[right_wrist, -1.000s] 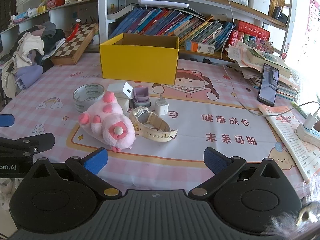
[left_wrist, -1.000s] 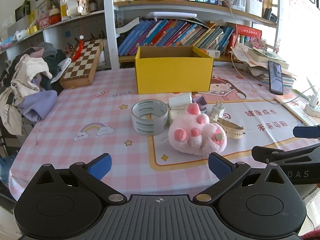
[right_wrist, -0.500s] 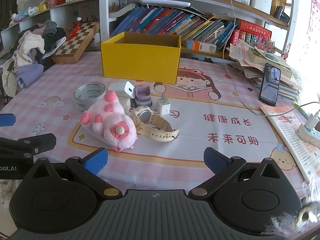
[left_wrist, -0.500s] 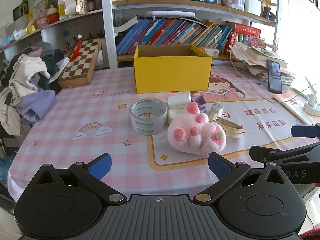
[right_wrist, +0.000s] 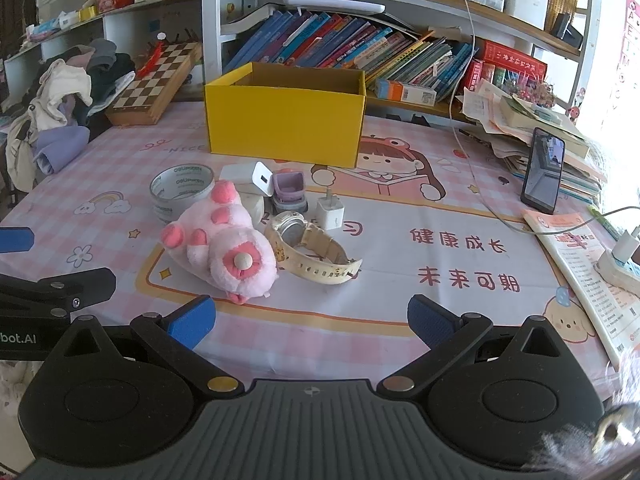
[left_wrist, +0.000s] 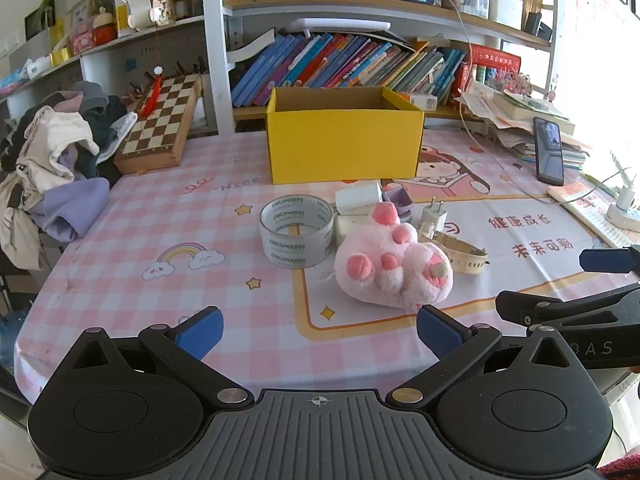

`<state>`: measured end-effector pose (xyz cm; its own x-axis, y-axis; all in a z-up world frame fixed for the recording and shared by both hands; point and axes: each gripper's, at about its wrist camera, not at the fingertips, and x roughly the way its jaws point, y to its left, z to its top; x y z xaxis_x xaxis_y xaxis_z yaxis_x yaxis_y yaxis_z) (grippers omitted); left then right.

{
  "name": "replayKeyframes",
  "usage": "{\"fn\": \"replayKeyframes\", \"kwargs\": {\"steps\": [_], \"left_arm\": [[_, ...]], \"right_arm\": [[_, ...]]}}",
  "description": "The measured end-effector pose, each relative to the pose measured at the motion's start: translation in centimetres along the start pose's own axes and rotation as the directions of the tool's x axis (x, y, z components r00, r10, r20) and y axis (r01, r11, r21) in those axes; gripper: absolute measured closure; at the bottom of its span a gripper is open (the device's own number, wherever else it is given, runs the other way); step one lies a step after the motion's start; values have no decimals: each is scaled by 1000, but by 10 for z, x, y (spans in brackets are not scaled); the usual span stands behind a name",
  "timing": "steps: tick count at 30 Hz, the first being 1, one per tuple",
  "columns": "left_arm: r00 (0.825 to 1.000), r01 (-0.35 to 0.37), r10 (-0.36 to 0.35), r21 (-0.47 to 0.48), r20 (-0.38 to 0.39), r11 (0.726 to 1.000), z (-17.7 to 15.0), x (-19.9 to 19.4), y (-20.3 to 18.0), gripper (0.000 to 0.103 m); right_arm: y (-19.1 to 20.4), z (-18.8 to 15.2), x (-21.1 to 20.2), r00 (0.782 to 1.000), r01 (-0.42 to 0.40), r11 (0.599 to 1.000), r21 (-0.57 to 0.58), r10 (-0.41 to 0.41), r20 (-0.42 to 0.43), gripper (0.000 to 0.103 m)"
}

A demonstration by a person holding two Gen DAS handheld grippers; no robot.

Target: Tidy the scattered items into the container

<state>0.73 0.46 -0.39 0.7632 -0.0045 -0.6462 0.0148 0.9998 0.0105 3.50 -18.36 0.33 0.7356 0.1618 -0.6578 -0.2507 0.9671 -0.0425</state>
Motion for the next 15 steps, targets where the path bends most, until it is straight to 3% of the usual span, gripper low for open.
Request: {"fn": "replayKeyframes", "kwargs": {"steps": [15], "left_arm": [[1000,9,-9,-2,0,1000,1,0,1,0]], "right_arm": [[2,2,0,1000,5,1000,1,-5,0,0]]}}
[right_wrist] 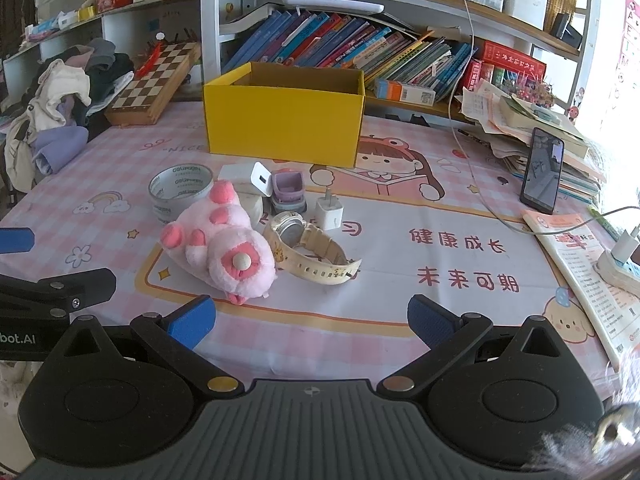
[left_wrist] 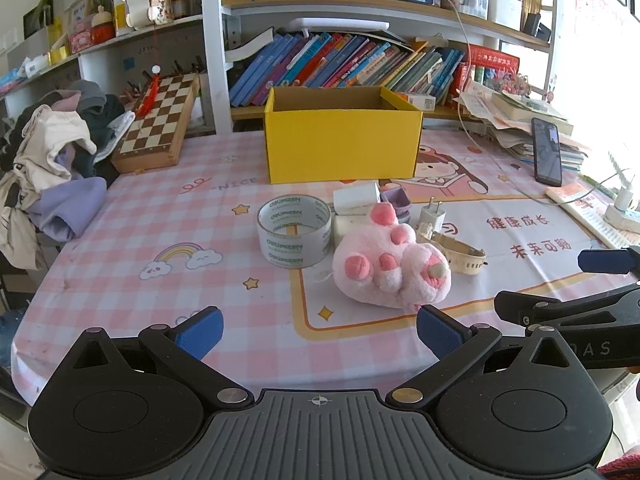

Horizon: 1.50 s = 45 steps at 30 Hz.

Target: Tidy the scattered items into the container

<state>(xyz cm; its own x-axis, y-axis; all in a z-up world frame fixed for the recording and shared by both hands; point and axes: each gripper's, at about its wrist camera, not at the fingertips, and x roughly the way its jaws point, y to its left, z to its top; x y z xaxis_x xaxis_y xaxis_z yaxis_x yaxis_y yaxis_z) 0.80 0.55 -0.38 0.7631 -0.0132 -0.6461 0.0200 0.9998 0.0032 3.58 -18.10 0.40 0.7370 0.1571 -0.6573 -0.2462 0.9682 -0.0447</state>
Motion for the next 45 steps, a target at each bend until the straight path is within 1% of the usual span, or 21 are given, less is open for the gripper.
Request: {"fn": "replayKeyframes", "kwargs": {"steps": [20,25,29,34,45], "left_arm": [[1000,10,-10,4,-3,1000,2,2,2,0],[1000,8,-8,-1,1,1000,2,1,4,0],[1000,22,-22,-13,6,1000,2,0,7,0],[1000,21,-21,-15,-3,1000,2,3,7,0],[1000,29,-29,14,-1,999,5,6,3,0]], "right_arm": [[2,1,4,1000,-2,1000,0,2,-4,0],[2,2,5,1000,-6,1000,-2,6,-1,0],[2,3,6,1000,-9,1000,5,9,0,0],[3,3,8,1000,-12,1000,-3,12,-7,0],[-1,5,9,1000,-5,1000,11,5,-6,0]]}}
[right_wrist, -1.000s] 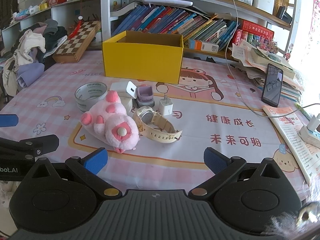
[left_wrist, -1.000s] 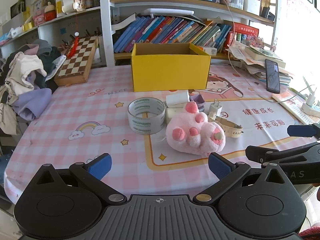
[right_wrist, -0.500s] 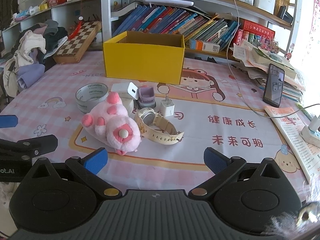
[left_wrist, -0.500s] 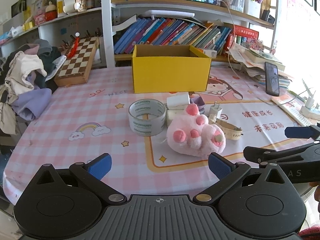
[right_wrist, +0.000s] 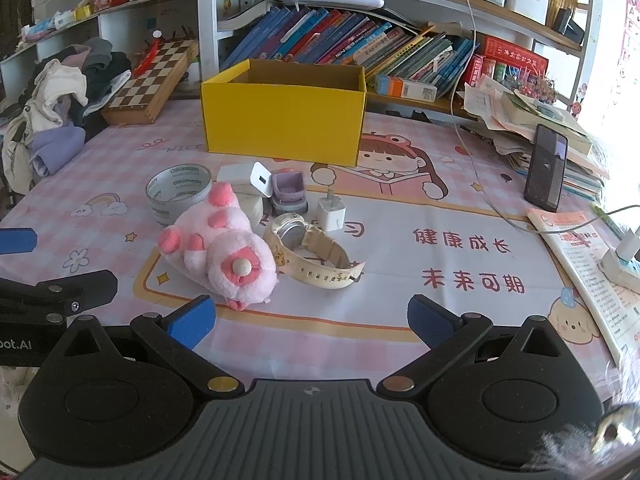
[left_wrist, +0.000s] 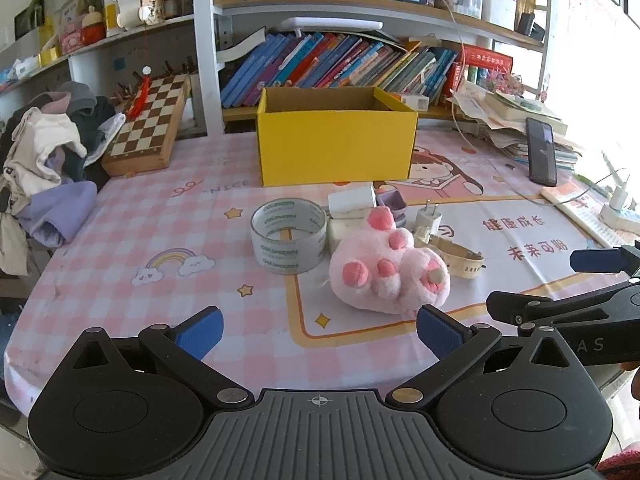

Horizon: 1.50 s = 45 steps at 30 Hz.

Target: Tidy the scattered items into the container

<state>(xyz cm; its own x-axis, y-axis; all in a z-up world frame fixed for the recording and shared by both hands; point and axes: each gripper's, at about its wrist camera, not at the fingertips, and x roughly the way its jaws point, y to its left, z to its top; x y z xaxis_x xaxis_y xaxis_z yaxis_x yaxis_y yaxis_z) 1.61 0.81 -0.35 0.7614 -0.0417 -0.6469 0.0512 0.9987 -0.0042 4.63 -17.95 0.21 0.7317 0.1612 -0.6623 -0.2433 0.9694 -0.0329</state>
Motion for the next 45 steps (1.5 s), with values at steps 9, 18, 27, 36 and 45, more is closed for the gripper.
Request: {"fn": "replayKeyframes", "kwargs": {"steps": [9,18,27,36,45], "left_arm": [[1000,-3,3,-4,-2,1000,0,1,2,0],[1000,-6,6,-6,0,1000,1,1,4,0],[1000,-22,21,-12,-9,1000,0,2,6,0],[1000,-15,15,-12,-6,1000,0,1,5,0],[1000,-12,12,-17,-12,1000,-1,2,7,0]], "right_arm": [[0,0,0,1000,-5,1000,0,5,-3,0],[1,1,1,1000,-10,1000,-3,10,-1,0],[0,0,0,1000,-7,1000,4,7,1,0],[-1,0,-1,1000,-7,1000,6,7,5,0],[1,0,0,1000,-11,1000,1,11,1,0]]}}
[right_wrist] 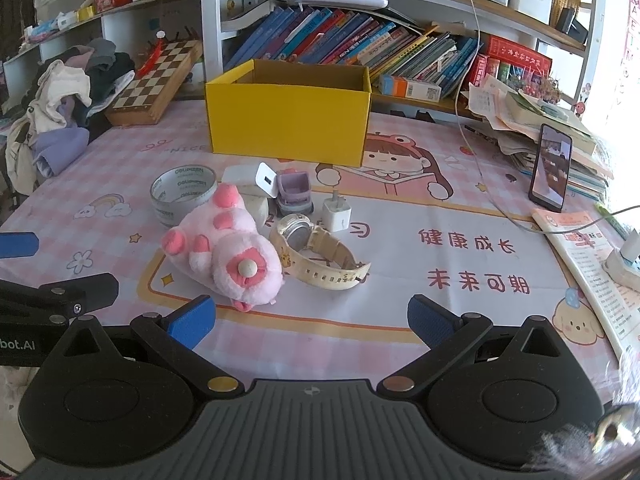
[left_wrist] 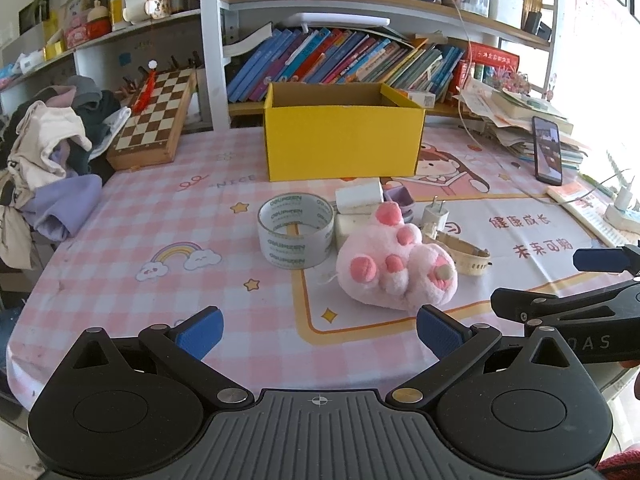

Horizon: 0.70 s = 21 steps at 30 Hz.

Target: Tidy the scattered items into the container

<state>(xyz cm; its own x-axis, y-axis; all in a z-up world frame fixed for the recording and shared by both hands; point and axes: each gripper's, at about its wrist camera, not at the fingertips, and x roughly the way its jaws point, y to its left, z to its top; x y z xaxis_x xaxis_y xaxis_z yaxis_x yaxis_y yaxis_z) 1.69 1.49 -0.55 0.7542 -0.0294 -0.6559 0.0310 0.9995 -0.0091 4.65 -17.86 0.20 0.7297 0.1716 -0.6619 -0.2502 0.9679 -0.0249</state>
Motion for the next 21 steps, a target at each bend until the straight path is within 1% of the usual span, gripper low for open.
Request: {"fn": "replayKeyframes", "kwargs": {"steps": [21], "left_arm": [[1000,13,-13,4,0,1000,-2,-4,-3,0]], "right_arm": [[0,-3,-5,1000,-1,1000,-2,1,14,0]]}}
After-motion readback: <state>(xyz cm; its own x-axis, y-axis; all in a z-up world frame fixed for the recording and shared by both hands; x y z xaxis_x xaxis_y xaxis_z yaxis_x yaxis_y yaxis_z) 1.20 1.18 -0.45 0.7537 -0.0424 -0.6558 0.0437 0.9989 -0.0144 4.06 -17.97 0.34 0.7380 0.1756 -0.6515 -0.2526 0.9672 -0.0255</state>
